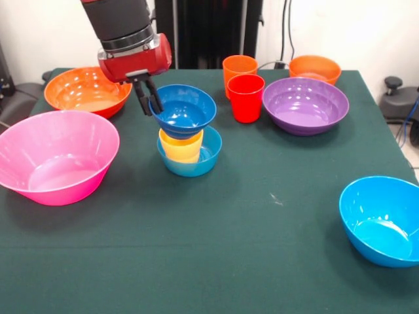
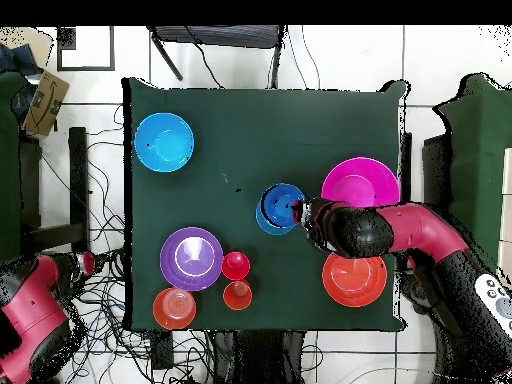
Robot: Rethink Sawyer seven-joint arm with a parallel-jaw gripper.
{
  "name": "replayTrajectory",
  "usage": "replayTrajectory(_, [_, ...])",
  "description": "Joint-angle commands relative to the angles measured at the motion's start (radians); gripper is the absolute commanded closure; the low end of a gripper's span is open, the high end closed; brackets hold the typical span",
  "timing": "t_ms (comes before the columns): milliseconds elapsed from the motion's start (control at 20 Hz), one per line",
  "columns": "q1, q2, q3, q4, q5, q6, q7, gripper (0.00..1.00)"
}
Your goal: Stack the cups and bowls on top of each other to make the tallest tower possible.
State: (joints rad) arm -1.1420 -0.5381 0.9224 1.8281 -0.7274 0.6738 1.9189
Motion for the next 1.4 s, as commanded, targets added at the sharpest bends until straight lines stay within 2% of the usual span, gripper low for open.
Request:
replayTrajectory(50, [0.0, 0.042, -0.03, -0.052, -0.113, 0.05, -0.343, 1.0])
replayTrajectory(1100, [-0.02, 0.073, -0.032, -0.04, -0.133, 0.036, -0.386, 1.0])
replayTrajectory(1400, [-0.008, 0.077, -0.041, -0.028, -0.146, 0.016, -0.361, 1.0])
